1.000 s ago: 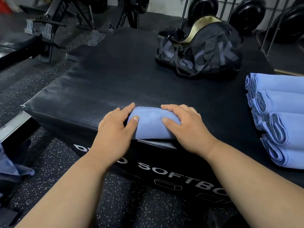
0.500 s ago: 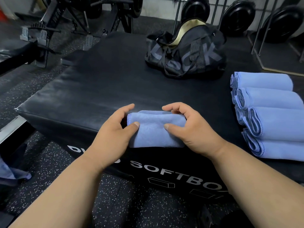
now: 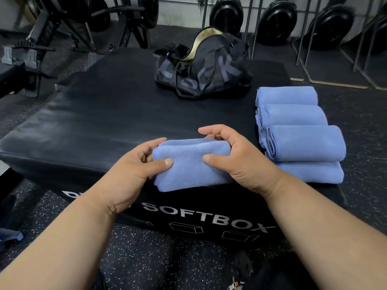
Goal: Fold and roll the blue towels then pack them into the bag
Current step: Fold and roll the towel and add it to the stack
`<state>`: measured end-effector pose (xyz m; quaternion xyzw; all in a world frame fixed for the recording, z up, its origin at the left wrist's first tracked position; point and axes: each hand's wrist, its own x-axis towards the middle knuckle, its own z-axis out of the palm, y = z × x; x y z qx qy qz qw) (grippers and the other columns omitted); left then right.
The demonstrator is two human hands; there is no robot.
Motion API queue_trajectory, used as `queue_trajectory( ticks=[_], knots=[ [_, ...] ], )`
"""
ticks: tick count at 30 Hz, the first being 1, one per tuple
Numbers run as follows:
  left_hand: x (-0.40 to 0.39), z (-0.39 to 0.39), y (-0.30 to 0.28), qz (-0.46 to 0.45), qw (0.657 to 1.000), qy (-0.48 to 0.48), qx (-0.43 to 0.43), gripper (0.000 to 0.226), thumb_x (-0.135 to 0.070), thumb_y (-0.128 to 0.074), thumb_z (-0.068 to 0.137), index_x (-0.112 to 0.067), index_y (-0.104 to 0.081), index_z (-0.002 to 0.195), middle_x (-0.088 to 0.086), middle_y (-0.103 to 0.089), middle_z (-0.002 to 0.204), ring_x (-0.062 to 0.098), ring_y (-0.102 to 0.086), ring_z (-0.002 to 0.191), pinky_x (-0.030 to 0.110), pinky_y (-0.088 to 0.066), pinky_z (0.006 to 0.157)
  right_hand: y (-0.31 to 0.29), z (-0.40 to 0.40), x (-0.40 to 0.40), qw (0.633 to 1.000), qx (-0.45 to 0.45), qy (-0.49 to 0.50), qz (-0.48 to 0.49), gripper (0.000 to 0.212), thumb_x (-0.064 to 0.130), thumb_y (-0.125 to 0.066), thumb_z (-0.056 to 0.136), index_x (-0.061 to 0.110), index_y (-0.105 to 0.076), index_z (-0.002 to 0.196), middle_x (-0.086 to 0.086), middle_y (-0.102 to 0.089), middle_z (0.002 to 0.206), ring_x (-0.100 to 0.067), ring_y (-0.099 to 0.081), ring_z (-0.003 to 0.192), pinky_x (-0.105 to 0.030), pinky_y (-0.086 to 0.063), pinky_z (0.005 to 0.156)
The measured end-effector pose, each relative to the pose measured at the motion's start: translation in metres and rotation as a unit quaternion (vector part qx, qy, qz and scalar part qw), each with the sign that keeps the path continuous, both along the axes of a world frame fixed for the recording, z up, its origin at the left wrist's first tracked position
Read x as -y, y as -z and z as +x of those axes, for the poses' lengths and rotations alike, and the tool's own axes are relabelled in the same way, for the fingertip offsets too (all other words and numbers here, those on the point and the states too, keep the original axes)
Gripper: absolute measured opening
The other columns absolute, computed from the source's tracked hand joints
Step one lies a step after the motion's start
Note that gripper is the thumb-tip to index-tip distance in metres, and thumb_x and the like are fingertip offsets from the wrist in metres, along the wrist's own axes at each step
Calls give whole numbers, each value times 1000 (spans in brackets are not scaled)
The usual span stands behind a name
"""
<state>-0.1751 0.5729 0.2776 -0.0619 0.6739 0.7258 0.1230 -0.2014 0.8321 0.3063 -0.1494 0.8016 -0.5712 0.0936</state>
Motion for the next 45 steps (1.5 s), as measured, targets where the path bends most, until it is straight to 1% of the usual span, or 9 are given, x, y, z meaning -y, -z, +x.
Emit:
queue_trajectory(
  ticks=[7,12,18,24,28,30,33,39,45],
  knots=[
    [-40,-8,9,-120,992,-38,-19,61,-34,-76,95,-33,-52,150,-15,-73,128,5,-67,122,36,-47,112,28,-4,-12,984,-97,106,107,41,21,-71,95,37,-64,132,17,-49,136,9,-49,123,-6,-32,105],
    [-61,-16,6,-369,920,-106,-79,55,-37,-62,102,-34,-48,155,-12,-54,149,8,-51,137,24,-36,109,40,-6,4,917,-244,96,300,44,25,-51,102,25,-63,144,-9,-49,158,-35,-44,145,-54,-33,120],
    [-84,-16,30,-572,793,26,-209,60,-46,-22,110,-19,-42,160,3,-36,168,23,-25,159,45,-19,130,54,-16,5,911,-132,11,390,53,37,-27,114,27,-24,166,0,-21,174,-30,-15,161,-51,-18,129],
    [-81,-14,21,-596,794,62,-101,58,-49,-14,111,-32,-23,166,-4,-11,176,31,-10,162,53,-14,130,57,-20,2,913,-118,4,391,52,35,-24,115,28,-25,166,-1,-20,174,-29,-13,162,-48,-10,130],
    [-59,-33,23,-622,777,78,-54,104,-65,29,89,-19,-26,164,3,-18,175,33,-14,161,53,-24,126,53,-21,-4,915,-124,2,383,51,21,-29,114,19,-30,165,-7,-21,174,-29,-17,161,-49,-14,129],
    [-69,-28,11,-596,802,15,-30,93,-67,11,97,-16,-33,161,8,-32,169,36,-27,155,49,-31,122,52,-15,-8,923,-137,27,359,49,15,-35,112,11,-38,161,-10,-26,172,-29,-23,159,-51,-22,128],
    [-89,-9,0,-562,822,-92,-22,68,-62,-35,102,-16,-50,150,16,-60,138,40,-52,127,47,-45,104,52,-3,-13,934,-112,112,320,55,37,-39,110,18,-38,162,-7,-39,163,-30,-38,145,-46,-32,120],
    [-87,-10,-15,-477,864,-109,123,51,-60,-57,89,-13,-67,106,4,-69,97,27,-65,88,38,-53,77,49,5,-18,935,-59,152,314,66,55,-47,100,25,-39,159,-5,-58,141,-32,-47,127,-46,-35,109],
    [-92,-15,-25,-395,893,-132,169,33,-46,-69,90,-13,-65,95,7,-70,95,24,-66,86,36,-51,79,41,11,-17,949,-41,119,291,60,46,-49,102,29,-39,159,-7,-62,135,-32,-52,127,-43,-45,105]
  ],
)
